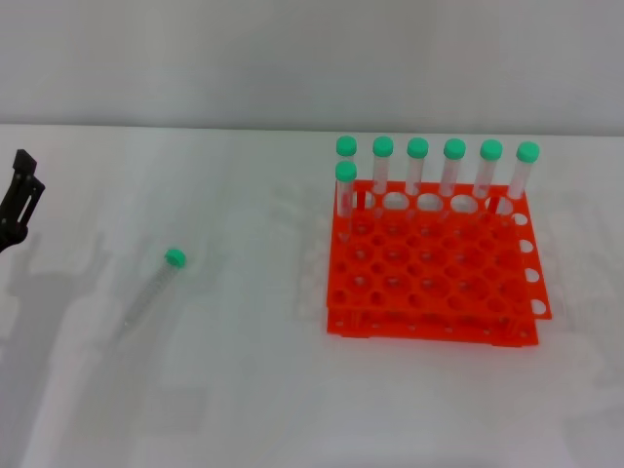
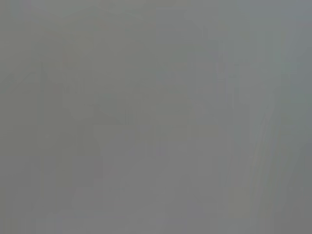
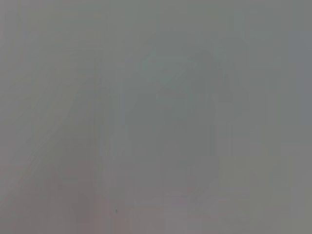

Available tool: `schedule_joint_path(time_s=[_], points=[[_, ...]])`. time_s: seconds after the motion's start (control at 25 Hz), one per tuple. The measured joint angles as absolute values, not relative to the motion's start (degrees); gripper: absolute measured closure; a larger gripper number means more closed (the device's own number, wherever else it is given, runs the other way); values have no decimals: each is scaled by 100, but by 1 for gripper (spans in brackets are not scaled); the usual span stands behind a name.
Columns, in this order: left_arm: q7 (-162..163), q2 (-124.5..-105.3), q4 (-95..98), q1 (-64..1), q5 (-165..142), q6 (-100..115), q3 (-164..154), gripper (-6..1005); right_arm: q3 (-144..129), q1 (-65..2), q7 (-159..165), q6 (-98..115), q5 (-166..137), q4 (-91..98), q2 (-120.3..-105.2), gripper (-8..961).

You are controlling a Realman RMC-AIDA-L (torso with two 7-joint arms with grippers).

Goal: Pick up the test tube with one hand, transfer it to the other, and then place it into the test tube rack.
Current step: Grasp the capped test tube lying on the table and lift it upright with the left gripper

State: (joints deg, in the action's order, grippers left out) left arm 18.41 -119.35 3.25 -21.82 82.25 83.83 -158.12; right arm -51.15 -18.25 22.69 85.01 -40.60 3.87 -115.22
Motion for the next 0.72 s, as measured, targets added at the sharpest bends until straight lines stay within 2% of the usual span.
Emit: schedule_joint_path(time_s=[0.72], points=[[2617, -11888, 88, -2136, 7686, 8392, -15830, 111, -5113, -1803, 2267, 8472, -4051, 378, -11520, 86]])
